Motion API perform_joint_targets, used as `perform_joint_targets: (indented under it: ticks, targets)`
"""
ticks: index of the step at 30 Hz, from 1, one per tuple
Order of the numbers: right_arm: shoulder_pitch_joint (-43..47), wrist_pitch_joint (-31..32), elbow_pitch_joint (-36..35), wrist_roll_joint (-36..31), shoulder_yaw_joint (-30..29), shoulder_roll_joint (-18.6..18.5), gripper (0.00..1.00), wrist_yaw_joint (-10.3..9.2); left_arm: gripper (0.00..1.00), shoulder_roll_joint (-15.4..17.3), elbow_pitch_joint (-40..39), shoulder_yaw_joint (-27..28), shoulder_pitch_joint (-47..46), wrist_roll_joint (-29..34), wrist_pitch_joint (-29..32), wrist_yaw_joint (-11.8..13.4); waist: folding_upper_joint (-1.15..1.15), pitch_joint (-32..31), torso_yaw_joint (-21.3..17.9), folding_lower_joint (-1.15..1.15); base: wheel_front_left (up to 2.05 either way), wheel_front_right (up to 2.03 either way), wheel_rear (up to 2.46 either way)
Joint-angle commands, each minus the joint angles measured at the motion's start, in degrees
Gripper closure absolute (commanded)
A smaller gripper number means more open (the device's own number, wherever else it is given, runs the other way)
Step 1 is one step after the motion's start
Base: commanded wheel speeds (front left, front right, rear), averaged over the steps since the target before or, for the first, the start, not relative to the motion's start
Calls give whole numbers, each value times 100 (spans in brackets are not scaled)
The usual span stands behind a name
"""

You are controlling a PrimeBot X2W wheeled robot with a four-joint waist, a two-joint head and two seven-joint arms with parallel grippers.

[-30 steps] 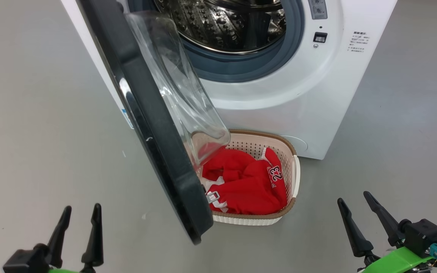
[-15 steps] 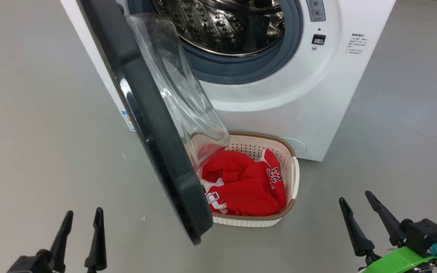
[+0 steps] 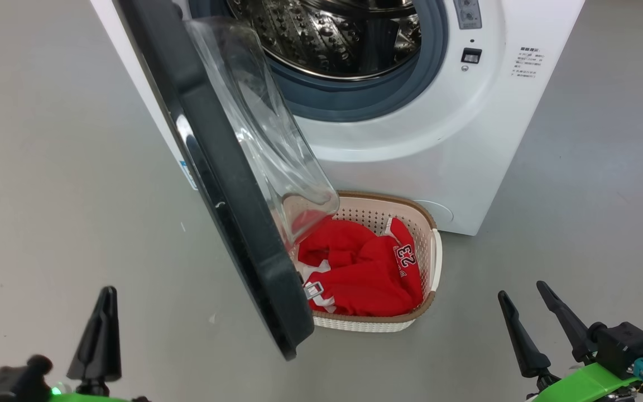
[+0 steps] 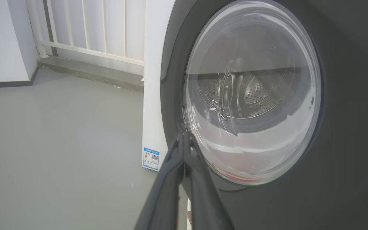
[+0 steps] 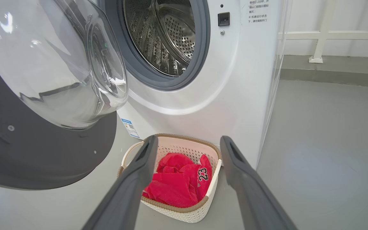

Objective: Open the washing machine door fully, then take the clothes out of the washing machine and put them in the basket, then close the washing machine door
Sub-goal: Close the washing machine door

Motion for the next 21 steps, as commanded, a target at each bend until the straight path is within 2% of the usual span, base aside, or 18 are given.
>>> perform_joint_targets:
  ticks: [1,5,8,9,12,15,17,21]
  targets:
    - [-97,-37,-129,-42,123,-56,0,28,100,224,-203,140,-285,-257,-69,-32,0,11,1,0,0,0,0]
    - [-129,-37,-118,-40,174,-53,0,28,100,510,-257,-87,-440,-978,-69,-33,0,24,-21,0,0,0,0]
    - [-151,-37,-107,-36,201,-44,0,28,100,761,-297,-311,-575,-1789,-64,-33,0,29,-39,0,0,0,0]
    - [-151,-37,-107,-36,201,-44,0,28,100,761,-297,-311,-575,-1789,-64,-33,0,29,-39,0,0,0,0]
    - [-161,-37,-99,-30,215,-38,0,28,100,986,-407,-460,-731,-2895,185,-33,0,42,-52,0,0,0,0]
    - [-163,-37,-97,-30,221,-33,0,28,100,1281,-527,-470,-865,-3951,660,-33,0,54,-64,0,0,0,0]
    - [-170,-37,-99,-31,223,-33,0,28,100,1462,-600,-459,-946,-4710,1182,-33,0,69,-71,0,0,0,0]
    - [-203,-37,-106,-36,221,-31,0,28,100,1900,-620,-191,-1191,-5675,1832,-33,0,117,-85,0,0,0,0]
